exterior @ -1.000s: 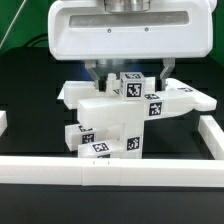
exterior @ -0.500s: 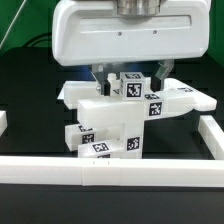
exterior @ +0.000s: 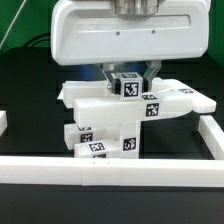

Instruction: Assemble chair

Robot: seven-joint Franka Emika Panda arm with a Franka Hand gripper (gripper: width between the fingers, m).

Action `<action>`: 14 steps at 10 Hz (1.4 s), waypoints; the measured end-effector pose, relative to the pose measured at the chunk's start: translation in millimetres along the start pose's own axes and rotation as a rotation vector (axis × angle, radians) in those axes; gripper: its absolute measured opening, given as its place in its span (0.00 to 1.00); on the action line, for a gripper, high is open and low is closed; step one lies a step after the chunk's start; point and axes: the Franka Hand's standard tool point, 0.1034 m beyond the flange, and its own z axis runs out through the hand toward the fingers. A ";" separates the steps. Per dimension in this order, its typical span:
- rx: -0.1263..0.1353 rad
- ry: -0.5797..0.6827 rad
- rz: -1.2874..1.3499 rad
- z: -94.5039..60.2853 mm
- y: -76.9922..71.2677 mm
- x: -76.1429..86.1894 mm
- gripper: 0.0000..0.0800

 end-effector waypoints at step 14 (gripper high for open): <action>0.077 -0.016 1.147 1.1 -0.8 -0.6 0.35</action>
Offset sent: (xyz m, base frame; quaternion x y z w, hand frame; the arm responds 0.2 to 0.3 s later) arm 0.0000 0.0000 0.0000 0.0000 0.0000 0.1938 0.9810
